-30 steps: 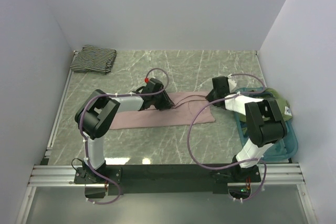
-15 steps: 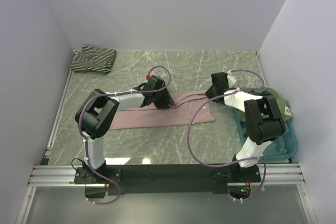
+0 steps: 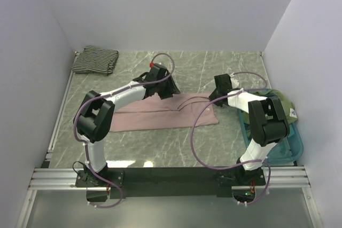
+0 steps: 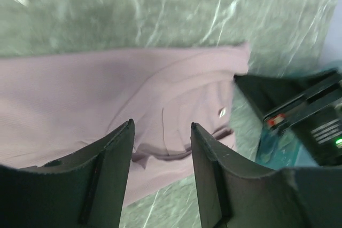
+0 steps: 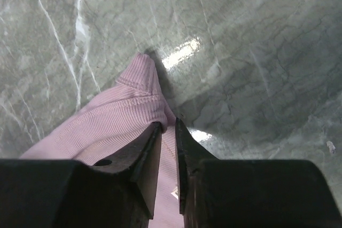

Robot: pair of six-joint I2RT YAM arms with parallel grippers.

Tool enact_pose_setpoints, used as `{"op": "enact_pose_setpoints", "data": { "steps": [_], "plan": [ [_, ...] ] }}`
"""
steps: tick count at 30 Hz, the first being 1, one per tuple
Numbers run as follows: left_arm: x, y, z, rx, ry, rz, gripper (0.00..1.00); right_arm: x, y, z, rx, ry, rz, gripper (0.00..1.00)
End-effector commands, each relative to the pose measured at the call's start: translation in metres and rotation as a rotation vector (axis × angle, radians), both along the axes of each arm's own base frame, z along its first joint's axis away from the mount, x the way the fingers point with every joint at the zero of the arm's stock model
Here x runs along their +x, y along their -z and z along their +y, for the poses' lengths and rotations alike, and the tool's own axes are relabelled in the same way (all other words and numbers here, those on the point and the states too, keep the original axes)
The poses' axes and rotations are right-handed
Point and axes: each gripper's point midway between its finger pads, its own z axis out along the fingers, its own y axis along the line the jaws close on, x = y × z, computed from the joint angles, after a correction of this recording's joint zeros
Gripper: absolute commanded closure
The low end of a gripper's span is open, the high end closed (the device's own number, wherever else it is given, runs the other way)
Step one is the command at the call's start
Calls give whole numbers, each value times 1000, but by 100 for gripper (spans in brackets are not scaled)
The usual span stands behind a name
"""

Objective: Fold and stack the tank tops
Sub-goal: Fold the tank top

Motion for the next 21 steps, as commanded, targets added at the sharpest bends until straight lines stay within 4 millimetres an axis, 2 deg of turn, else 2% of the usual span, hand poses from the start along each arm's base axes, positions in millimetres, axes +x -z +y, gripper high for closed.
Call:
{"op": "enact_pose_setpoints", "data": {
  "steps": [1,3,7,9,11,15,17,19,20,21],
  "plan": [
    [20,-37,24,26,-56,-66,48,9,-10,4,2,-13,-18,75],
    [31,-35,49,57,-112,-59,48,8,-20,5,15,-13,-40,71],
    [33,-26,100,112,-225,-14,50,11,-44,4,17,-11,-85,61],
    [28,-21,129,149,-305,13,50,11,-58,5,29,-14,-103,58],
    [19,-15,150,191,-359,35,51,11,-65,7,45,-10,-118,54],
    [5,-8,178,225,-439,68,52,6,-79,8,76,0,-147,52],
    [-7,0,190,257,-466,91,54,-2,-78,12,96,-3,-141,52],
    [-16,10,208,287,-528,127,54,-9,-88,18,110,-4,-167,51],
    [-25,20,216,294,-551,160,56,-18,-83,23,98,-9,-152,51],
    [-28,25,227,295,-580,180,57,-24,-88,27,105,-9,-162,51]
  ]
}}
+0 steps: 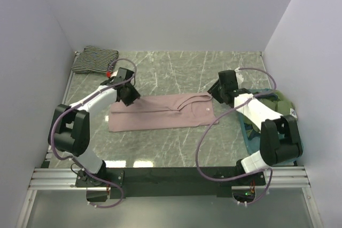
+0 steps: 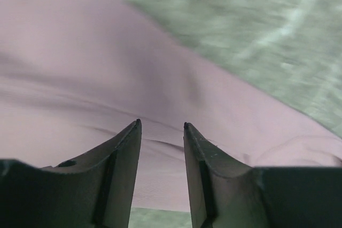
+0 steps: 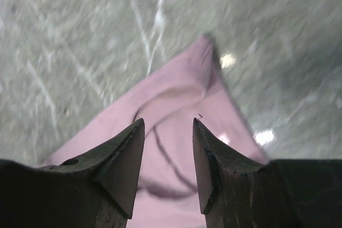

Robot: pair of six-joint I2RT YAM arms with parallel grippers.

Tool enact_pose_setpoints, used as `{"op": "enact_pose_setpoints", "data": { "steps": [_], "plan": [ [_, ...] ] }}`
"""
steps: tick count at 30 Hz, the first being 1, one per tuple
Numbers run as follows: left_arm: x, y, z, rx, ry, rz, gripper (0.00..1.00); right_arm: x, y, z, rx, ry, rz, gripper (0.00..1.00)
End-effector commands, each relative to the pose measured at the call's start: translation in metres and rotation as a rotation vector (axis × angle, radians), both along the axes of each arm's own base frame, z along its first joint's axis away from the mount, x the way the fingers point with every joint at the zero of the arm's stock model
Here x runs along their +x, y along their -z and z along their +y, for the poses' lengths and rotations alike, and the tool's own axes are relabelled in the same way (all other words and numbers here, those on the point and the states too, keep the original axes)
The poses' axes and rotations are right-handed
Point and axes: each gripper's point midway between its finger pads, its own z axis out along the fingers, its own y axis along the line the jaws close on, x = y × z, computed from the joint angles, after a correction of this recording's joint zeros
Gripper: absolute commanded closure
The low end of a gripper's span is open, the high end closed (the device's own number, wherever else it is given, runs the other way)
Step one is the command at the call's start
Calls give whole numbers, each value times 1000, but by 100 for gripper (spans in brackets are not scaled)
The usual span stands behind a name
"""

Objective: Fold and stack the tank tops
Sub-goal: Fold the tank top

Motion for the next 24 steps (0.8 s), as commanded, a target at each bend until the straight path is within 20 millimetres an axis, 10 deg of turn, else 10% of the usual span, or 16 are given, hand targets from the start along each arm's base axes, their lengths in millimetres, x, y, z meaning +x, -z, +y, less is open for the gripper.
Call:
{"op": "enact_pose_setpoints", "data": {
  "steps": [1,9,24],
  "plan": [
    [-17,12,38,38,-121,45,57,-22,-11,17,35,13,-11,51],
    [-29,25,72,112,-185,75,59,-74,19,79,69,-9,60,51],
    [-59,64,106,144,-391,179,60,-65,33,162,142,32,191,47]
  ]
}}
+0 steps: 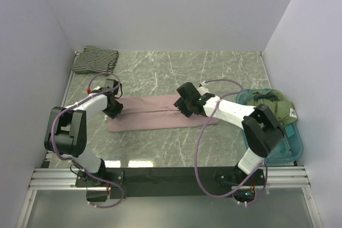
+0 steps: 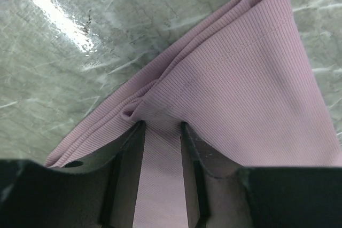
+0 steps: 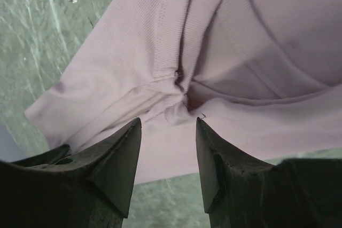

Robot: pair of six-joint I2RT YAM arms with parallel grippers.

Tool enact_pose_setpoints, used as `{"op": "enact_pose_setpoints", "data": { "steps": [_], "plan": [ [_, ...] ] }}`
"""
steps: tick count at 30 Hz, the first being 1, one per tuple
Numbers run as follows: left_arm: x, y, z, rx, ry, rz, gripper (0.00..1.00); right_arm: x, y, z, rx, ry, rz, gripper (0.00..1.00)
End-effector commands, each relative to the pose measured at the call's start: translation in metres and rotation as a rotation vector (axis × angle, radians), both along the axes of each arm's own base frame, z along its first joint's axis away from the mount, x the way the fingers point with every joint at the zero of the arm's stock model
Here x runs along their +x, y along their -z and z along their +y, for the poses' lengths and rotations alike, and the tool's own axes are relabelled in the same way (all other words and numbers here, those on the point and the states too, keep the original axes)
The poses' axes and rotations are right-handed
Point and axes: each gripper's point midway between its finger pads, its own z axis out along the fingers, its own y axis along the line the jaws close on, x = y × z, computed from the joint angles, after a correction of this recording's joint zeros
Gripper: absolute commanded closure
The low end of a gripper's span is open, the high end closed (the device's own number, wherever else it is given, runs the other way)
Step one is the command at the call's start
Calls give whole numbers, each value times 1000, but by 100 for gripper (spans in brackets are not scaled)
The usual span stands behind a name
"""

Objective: Fold and stack the tank tops
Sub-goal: Fold the tank top

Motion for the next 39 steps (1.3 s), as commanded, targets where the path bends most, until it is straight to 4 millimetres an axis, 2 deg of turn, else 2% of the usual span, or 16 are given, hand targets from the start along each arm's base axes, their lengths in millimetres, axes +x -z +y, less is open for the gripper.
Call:
{"op": "enact_pose_setpoints", "data": {
  "steps": [1,6,11,16,20,23,27,31,33,34,36,37,39],
  "plan": [
    [-9,6,4,-3,-71,-2,60,1,9,4,3,81,51,46],
    [-12,4,4,-25,-98,-39,60,-2,30,3,2,122,106,43],
    [-16,0,2,-44,-98,-70,60,1,35,-18,-70,204,139,36],
    [-24,3,-4,-83,-87,-72,60,11,36,-38,-119,272,141,34],
    [-32,5,-11,-118,-85,-68,60,20,50,-48,-171,275,189,34],
    [-37,2,-18,-164,-91,-94,60,28,58,-56,-207,243,227,34],
    [-38,-9,-26,-196,-81,-127,60,42,56,-62,-239,227,244,35],
    [-39,-15,-43,-229,-47,-132,60,59,59,-71,-269,198,266,36],
    [-40,-15,-54,-256,-36,-132,60,74,51,-77,-290,177,254,37],
    [-42,-16,-64,-268,-11,-133,60,78,56,-77,-305,158,265,37],
    [-44,-15,-76,-292,-2,-131,59,92,48,-79,-326,123,260,37],
    [-43,-17,-88,-310,24,-141,59,96,55,-80,-342,108,273,37],
    [-45,-16,-102,-348,44,-138,59,108,51,-80,-356,67,266,37]
  ]
}}
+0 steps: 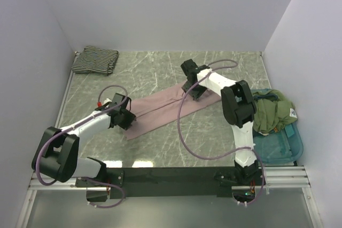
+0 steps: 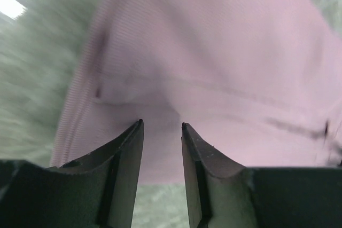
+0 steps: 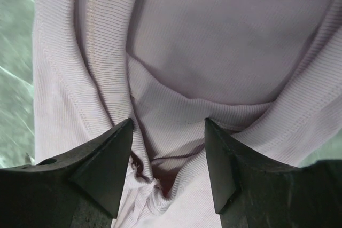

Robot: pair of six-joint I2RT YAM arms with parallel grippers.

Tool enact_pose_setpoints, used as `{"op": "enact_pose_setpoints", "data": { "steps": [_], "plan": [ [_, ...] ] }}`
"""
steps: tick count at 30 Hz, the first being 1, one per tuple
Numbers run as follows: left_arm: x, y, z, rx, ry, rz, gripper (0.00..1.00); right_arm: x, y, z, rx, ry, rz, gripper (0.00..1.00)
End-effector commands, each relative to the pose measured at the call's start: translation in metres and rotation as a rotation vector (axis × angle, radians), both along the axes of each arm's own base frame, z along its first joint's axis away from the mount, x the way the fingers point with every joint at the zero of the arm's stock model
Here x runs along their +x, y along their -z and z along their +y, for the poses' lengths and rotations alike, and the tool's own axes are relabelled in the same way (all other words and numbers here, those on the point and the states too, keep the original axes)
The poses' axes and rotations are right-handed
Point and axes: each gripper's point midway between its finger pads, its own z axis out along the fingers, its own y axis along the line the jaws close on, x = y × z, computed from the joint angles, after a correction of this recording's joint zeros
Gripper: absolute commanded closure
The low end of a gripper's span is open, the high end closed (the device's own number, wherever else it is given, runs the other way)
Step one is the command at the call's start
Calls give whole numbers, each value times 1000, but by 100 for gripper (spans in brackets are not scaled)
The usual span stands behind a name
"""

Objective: Fold and stack the tank tops
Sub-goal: Fold the tank top

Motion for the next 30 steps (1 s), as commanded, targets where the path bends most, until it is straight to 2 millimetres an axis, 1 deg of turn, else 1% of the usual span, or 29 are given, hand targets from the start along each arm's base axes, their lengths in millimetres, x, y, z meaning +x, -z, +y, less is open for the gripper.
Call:
{"op": "enact_pose_setpoints", "data": {
  "steps": [1,2,3,4,5,6,7,8,9,10,11,12,13,14,15,16,17,18,19,20,21,22,23,24,25,26,27,28,30],
  "plan": [
    [2,-7,-31,-97,26,-29,59,11,12,-17,-93,-88,55,37],
    [4,-8,-37,-108,38,-36,59,19,7,-13,-94,-130,50,38],
    [5,-10,-41,-113,53,-40,59,22,9,-14,-88,-141,62,38],
    [4,-12,-48,-119,73,-40,59,23,21,-14,-100,-187,99,38],
    [7,-15,-54,-124,84,-44,59,33,15,-9,-86,-210,84,40],
    [5,-15,-60,-127,99,-41,59,34,28,-9,-89,-226,117,40],
    [5,-17,-66,-140,109,-43,59,38,28,-10,-102,-245,124,40],
    [5,-17,-71,-147,116,-40,58,50,19,-7,-107,-251,95,40],
    [5,-20,-82,-170,131,-56,58,50,25,-9,-122,-258,113,40],
    [5,-20,-88,-182,138,-56,58,54,25,-9,-125,-263,109,40],
    [5,-20,-95,-199,139,-49,58,61,19,-8,-125,-273,92,40],
    [6,-22,-102,-215,150,-59,58,64,23,-9,-126,-275,96,40],
    [3,-21,-110,-222,168,-54,58,68,24,-12,-126,-284,97,40],
    [2,-20,-118,-229,179,-48,58,75,17,-9,-116,-291,75,40],
    [2,-20,-124,-238,186,-49,58,79,21,-8,-105,-305,73,36],
    [-2,-21,-135,-246,210,-48,58,81,22,-5,-88,-341,73,29],
    [-2,-18,-145,-251,220,-38,58,86,19,-1,-41,-359,61,10],
    [-3,-17,-154,-259,237,-37,58,87,20,-1,-37,-368,62,9],
    [-10,-16,-166,-266,270,-25,58,86,21,-2,-46,-375,66,8],
    [-8,-12,-176,-264,284,-17,59,85,24,-5,-61,-370,69,11],
    [-8,-10,-183,-263,297,-14,59,84,22,-6,-62,-372,65,13],
    [-13,-10,-194,-276,328,-5,59,84,22,-6,-64,-378,62,13],
    [-11,-11,-204,-284,355,-13,60,80,27,-8,-73,-377,70,13],
    [-13,-12,-211,-289,382,-14,60,82,17,-11,-86,-368,43,13],
    [-13,-14,-214,-284,389,-20,60,82,14,-13,-90,-372,34,11],
    [-8,-21,-220,-284,414,-42,60,82,14,-14,-95,-372,24,10],
    [-5,-25,-222,-280,428,-55,60,84,4,-15,-106,-374,3,9],
    [1,-35,-227,-283,437,-80,60,88,-4,-15,-112,-382,-16,9],
    [5,-44,-229,-272,473,-105,59,94,-15,-20,-137,-387,-31,8]
  ]
}}
